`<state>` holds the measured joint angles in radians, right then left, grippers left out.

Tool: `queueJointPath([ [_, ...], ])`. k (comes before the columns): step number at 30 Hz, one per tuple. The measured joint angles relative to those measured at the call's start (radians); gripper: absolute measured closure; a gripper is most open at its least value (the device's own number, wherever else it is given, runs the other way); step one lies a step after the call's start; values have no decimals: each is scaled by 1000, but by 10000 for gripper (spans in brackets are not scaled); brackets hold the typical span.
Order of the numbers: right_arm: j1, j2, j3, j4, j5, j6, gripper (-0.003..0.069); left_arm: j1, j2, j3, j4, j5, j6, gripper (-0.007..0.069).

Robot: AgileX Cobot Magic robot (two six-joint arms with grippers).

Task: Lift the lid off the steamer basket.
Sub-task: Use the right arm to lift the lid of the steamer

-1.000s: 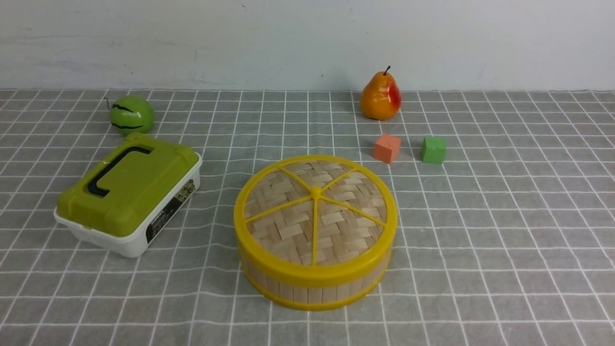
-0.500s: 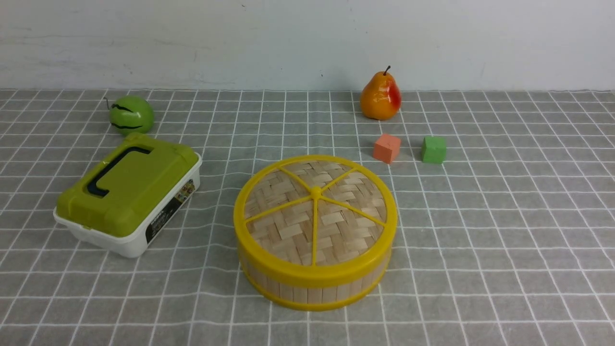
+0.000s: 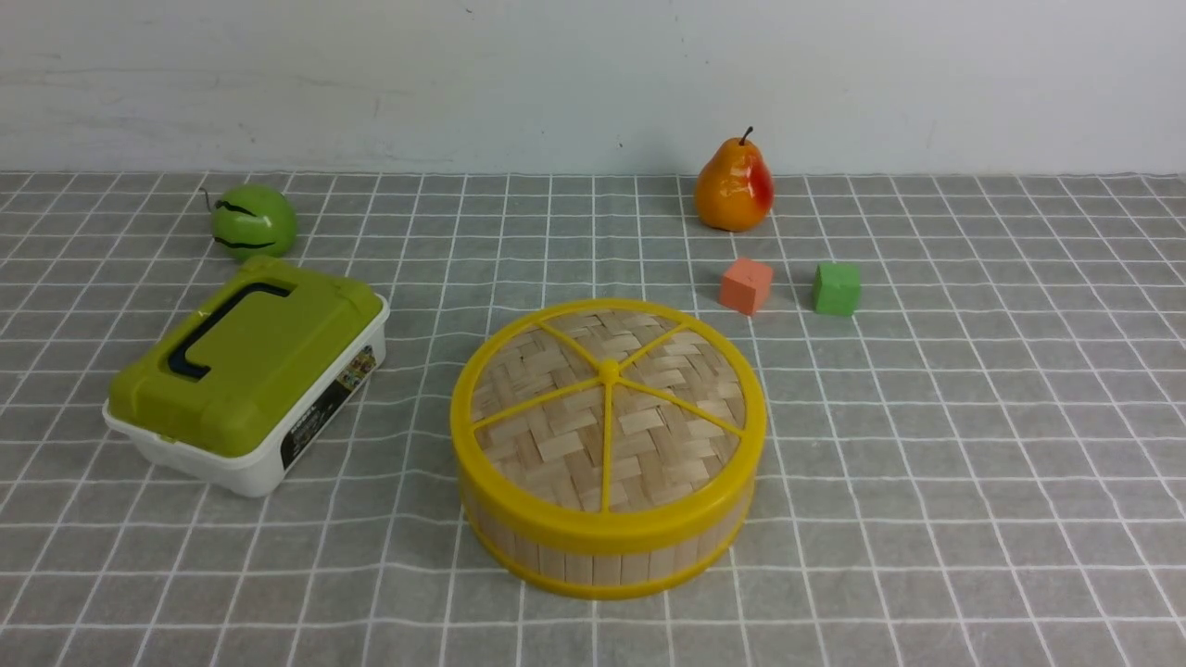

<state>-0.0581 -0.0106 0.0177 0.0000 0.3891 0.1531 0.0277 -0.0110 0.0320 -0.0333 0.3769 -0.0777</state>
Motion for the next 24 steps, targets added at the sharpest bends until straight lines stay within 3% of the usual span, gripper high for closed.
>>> queueJointPath([
  [6, 0, 0, 0, 0, 0, 0, 418, 0, 0, 0, 0, 0, 0, 386],
  [10, 0, 0, 0, 80, 0, 0, 418, 0, 0, 0, 0, 0, 0, 386],
  [14, 0, 0, 0, 389, 10, 92, 418, 0, 0, 0, 0, 0, 0, 386],
  [15, 0, 0, 3, 545, 19, 170, 418, 0, 0, 0, 0, 0, 0, 386],
  [18, 0, 0, 8, 749, 21, 238, 418, 0, 0, 0, 0, 0, 0, 386],
  [24, 0, 0, 8, 778, -3, 178, 418, 0, 0, 0, 0, 0, 0, 386],
])
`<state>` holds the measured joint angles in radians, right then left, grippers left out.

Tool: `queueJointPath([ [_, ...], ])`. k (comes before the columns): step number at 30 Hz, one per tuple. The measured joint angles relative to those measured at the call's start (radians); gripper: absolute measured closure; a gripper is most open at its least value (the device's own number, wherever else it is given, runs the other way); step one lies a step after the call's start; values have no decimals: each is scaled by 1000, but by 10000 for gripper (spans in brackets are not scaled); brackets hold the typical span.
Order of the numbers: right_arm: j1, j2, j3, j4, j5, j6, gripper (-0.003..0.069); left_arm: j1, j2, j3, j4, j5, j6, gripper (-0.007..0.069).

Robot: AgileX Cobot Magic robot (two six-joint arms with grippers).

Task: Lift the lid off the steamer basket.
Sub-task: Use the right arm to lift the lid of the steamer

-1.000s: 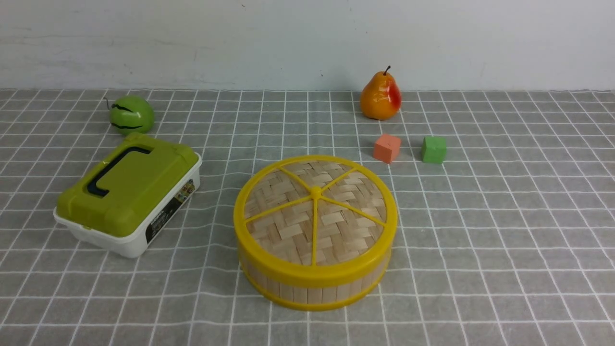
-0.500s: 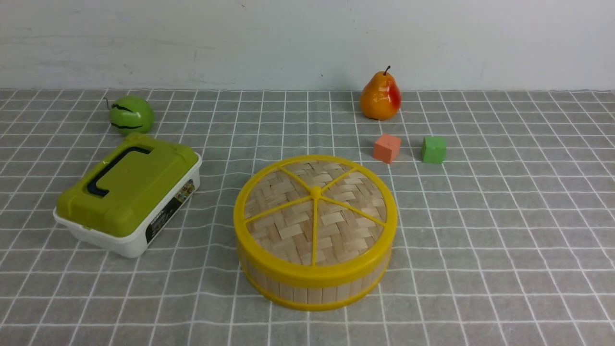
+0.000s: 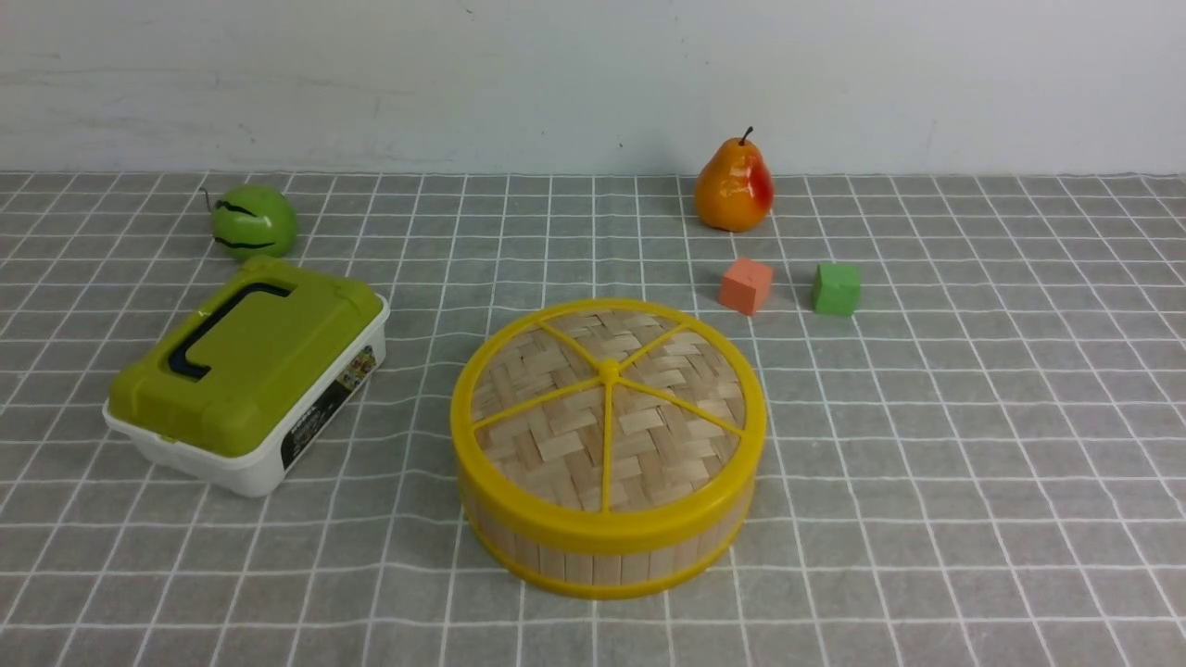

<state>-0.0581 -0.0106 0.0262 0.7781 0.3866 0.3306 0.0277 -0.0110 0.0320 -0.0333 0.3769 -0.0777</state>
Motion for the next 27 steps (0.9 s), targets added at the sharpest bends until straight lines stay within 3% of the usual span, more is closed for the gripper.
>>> queueJointPath([
  [9, 0, 0, -17, -29, -4, -145, 436, 0, 0, 0, 0, 0, 0, 386],
  [11, 0, 12, -86, -64, 4, -202, 496, 0, 0, 0, 0, 0, 0, 386],
  [13, 0, 109, -264, -151, 51, -291, 613, 0, 0, 0, 0, 0, 0, 386],
  [14, 0, 120, -280, -158, 51, -298, 613, 0, 0, 0, 0, 0, 0, 386],
  [16, 0, 315, -503, -250, 180, -391, 672, 0, 0, 0, 0, 0, 0, 386],
  [18, 0, 395, -595, -278, 266, -441, 678, 0, 0, 0, 0, 0, 0, 386],
  [19, 0, 525, -760, -305, 392, -513, 680, 0, 0, 0, 0, 0, 0, 386],
  [24, 4, 861, -1103, -318, 726, -682, 669, 0, 0, 0, 0, 0, 0, 386],
  [27, 36, 987, -1202, -331, 799, -710, 662, 0, 0, 0, 0, 0, 0, 386],
])
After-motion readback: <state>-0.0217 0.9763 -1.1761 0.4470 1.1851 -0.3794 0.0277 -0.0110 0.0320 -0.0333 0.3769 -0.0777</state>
